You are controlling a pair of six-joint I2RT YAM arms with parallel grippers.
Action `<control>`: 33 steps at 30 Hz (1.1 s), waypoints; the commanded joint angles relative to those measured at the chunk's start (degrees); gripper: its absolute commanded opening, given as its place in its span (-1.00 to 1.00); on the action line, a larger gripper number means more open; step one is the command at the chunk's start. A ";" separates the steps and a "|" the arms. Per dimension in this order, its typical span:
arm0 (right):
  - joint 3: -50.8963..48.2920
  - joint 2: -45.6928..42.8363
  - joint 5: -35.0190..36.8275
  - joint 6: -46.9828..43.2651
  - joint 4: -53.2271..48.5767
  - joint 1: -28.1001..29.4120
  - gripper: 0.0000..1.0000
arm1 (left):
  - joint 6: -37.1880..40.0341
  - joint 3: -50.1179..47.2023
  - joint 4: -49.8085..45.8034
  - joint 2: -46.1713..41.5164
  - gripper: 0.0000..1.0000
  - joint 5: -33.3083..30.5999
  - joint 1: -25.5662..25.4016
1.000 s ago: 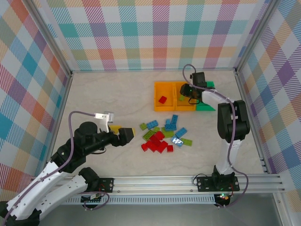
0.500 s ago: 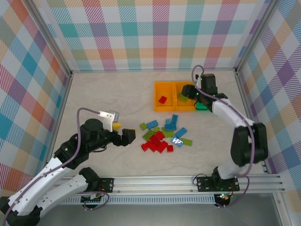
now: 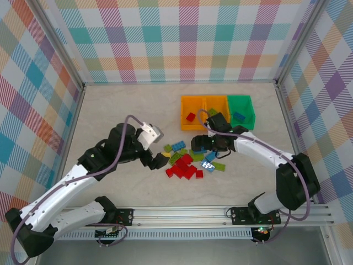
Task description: Sort the legos into containers by color
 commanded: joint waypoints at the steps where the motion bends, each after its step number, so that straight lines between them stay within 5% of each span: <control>1: 3.44 3.89 3.20 0.28 -0.94 0.86 0.99 | 3.31 -3.15 4.75 -1.91 1.00 1.64 -1.26; 8: 7.86 13.58 6.82 0.88 1.36 3.54 0.99 | 7.22 1.77 -5.69 -2.81 1.00 -6.26 -3.51; 13: 8.29 16.58 8.66 1.91 1.37 4.53 0.80 | 10.70 -1.41 -6.71 -7.26 1.00 -8.80 -3.51; 24: 7.52 15.80 8.44 3.19 1.37 4.71 0.09 | 11.66 -5.71 -6.65 -11.56 1.00 -11.27 -3.52; 33: 7.06 4.76 10.89 0.90 1.25 3.08 -0.03 | 12.19 -6.74 -6.22 -12.17 1.00 -12.41 -3.56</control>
